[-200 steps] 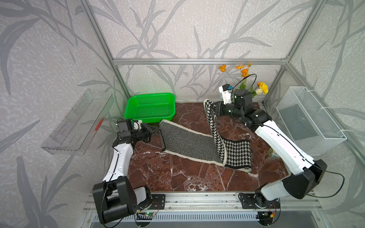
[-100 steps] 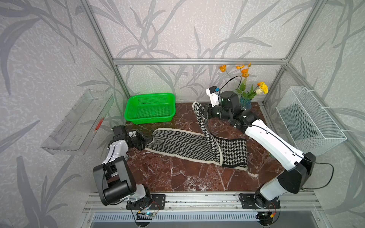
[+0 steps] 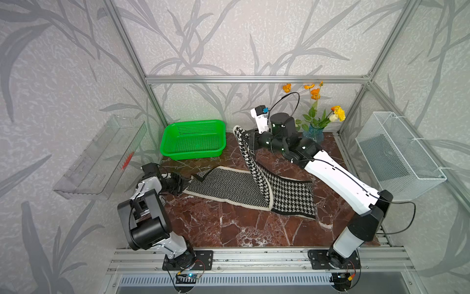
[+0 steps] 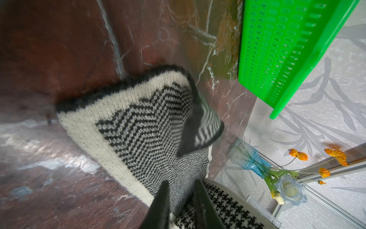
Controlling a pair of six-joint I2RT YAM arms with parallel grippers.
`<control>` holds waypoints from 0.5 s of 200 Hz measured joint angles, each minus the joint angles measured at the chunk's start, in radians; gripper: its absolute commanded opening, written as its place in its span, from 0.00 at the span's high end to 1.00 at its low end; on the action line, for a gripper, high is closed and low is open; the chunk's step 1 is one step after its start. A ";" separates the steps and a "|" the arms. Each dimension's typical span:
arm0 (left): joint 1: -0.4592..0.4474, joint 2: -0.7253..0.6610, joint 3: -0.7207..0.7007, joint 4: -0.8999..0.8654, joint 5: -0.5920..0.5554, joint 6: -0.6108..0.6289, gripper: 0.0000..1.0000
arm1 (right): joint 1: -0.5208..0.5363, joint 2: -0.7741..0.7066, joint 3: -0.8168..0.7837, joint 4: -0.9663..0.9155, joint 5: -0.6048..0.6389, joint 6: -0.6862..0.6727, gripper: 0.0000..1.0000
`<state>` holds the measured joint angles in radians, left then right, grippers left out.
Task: Roll up the scarf and place it into the basket
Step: Fold the scarf at the center of the board.
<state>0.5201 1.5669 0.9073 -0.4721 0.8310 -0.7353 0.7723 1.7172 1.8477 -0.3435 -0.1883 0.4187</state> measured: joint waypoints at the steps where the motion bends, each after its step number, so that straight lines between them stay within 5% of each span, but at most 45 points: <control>1: 0.000 0.000 0.001 0.000 -0.001 0.001 0.71 | 0.001 0.002 0.001 0.000 0.000 0.000 0.88; 29: 0.002 -0.001 0.027 0.006 -0.019 0.000 0.52 | 0.037 0.068 0.032 0.001 0.011 0.000 0.88; 100: 0.003 -0.025 0.012 0.036 -0.010 -0.010 0.43 | 0.095 0.275 0.269 -0.053 0.032 -0.003 0.89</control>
<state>0.5228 1.5421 0.9195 -0.4358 0.8215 -0.7448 0.8673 1.9919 2.1162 -0.3969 -0.1566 0.4156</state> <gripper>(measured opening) 0.512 0.111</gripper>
